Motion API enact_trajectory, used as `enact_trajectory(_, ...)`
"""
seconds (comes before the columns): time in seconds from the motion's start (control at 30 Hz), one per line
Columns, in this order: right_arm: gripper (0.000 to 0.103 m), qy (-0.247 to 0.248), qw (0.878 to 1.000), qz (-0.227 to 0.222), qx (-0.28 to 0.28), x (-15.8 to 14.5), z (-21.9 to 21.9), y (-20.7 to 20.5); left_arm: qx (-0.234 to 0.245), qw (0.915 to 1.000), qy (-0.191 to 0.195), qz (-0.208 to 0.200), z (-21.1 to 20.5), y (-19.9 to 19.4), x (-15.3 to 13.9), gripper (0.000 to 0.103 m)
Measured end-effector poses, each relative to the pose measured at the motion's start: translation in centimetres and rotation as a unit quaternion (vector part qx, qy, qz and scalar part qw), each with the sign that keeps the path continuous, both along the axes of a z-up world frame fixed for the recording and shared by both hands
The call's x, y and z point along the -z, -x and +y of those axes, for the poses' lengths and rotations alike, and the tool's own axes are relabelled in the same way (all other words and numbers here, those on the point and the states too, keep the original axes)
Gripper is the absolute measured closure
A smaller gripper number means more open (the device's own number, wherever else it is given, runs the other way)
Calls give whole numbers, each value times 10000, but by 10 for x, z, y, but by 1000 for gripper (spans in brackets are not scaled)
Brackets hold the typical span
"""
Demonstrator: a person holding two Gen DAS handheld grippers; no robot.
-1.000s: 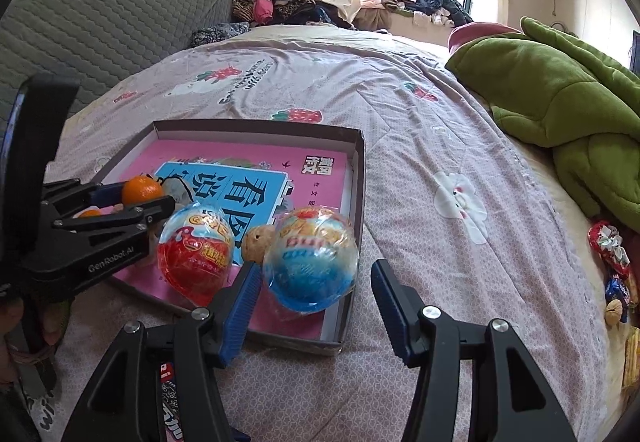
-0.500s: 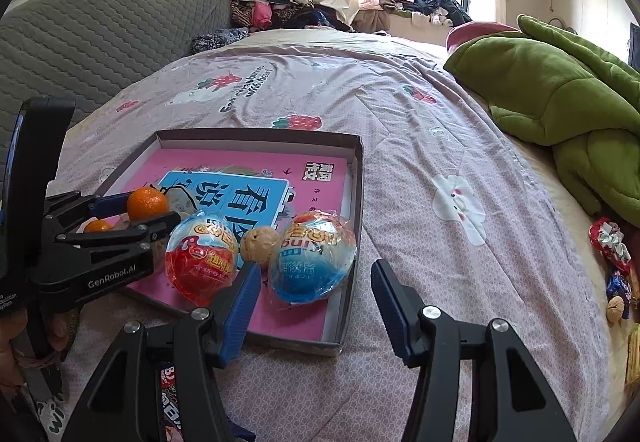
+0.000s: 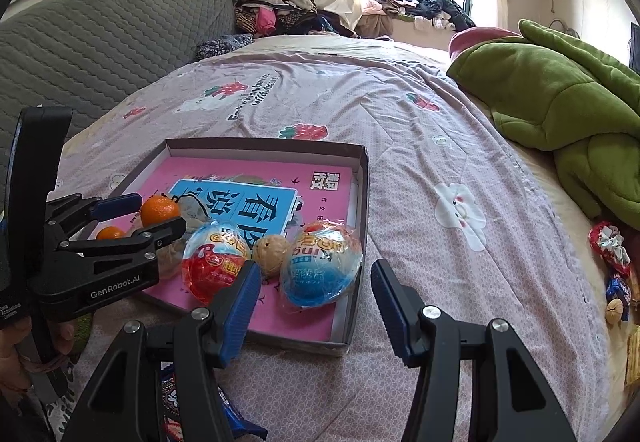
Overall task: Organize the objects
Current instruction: 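Lower and open the left tool to drop the orange while the right tool releases the blue egg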
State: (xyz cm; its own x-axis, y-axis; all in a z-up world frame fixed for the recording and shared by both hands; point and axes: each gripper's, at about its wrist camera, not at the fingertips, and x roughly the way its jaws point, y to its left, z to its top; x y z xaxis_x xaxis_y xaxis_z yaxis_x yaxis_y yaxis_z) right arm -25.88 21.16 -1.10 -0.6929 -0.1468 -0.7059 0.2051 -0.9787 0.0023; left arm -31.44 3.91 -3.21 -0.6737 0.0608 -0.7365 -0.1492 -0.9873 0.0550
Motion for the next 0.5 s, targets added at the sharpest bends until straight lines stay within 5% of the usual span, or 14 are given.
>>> enact_trajectory(0.5,46,63,9999,127,-88,-10,-6,-7,-99,9999,23,130,-4,-15,-19,39)
